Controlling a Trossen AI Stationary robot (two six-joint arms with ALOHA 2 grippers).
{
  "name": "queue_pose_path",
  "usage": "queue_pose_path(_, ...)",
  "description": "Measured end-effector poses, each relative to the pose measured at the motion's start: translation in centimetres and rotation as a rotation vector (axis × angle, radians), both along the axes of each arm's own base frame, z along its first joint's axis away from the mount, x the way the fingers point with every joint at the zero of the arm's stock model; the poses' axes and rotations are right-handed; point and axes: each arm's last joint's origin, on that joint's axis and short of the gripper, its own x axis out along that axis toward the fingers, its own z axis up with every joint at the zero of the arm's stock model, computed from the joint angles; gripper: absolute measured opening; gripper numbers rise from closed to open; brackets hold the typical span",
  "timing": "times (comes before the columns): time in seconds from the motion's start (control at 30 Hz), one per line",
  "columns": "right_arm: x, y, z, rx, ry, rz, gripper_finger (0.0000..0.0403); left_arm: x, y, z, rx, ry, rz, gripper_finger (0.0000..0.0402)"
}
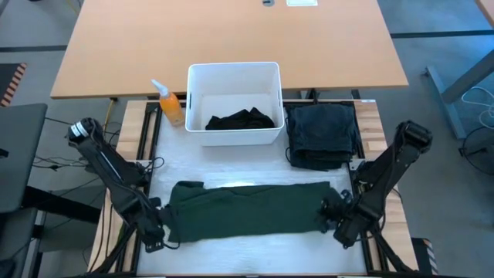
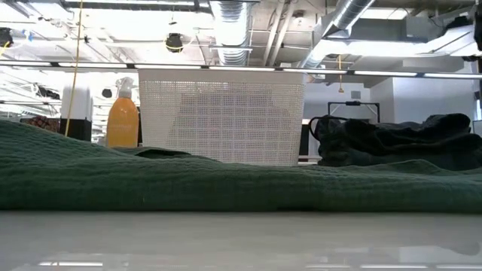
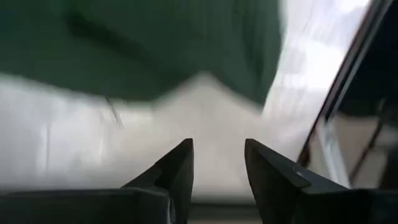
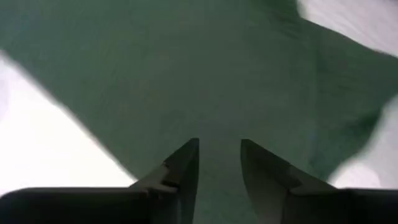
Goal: Fold laundry
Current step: Fold the green polo
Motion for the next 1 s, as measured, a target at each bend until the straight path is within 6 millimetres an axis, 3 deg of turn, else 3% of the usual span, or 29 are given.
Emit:
queue_pose_path(0.2,-1.2,-1.8,-1.6,0.023,0.056,-0.166,0.0204,0.8,2.0,1.5,0.295,-0.446,0.064,0.0132)
queue_pose_path(0.37,-1.7,-2.6,-3.4,0.027,0.161,-0.247,0.0241,3.5,3.3,0.1,0.371,-0.542,0.051,0.0133)
queue_pose_path(0.5,-1.8,-2.8,-4.2,0.042,0.158,-0.259,0.0248,5.6,3.6,-0.5,0.367,-0.625,-0.026,0.0133)
queue_pose_path(0.73,-2.0,-3.2,-6.4,0.041,0.123,-0.254,0.0248,6.5,4.5,-0.6,0.399,-0.626,-0.047,0.0133)
queue_pose_path(0.87,-1.8,-3.0,-7.2,0.017,0.119,-0.253,0.0208,6.5,4.6,-0.6,0.399,-0.627,-0.045,0.0133)
queue_pose_path(1.0,-1.2,-2.4,-7.0,0.018,0.085,-0.227,0.0101,6.5,4.6,-0.6,0.399,-0.627,-0.029,0.0132)
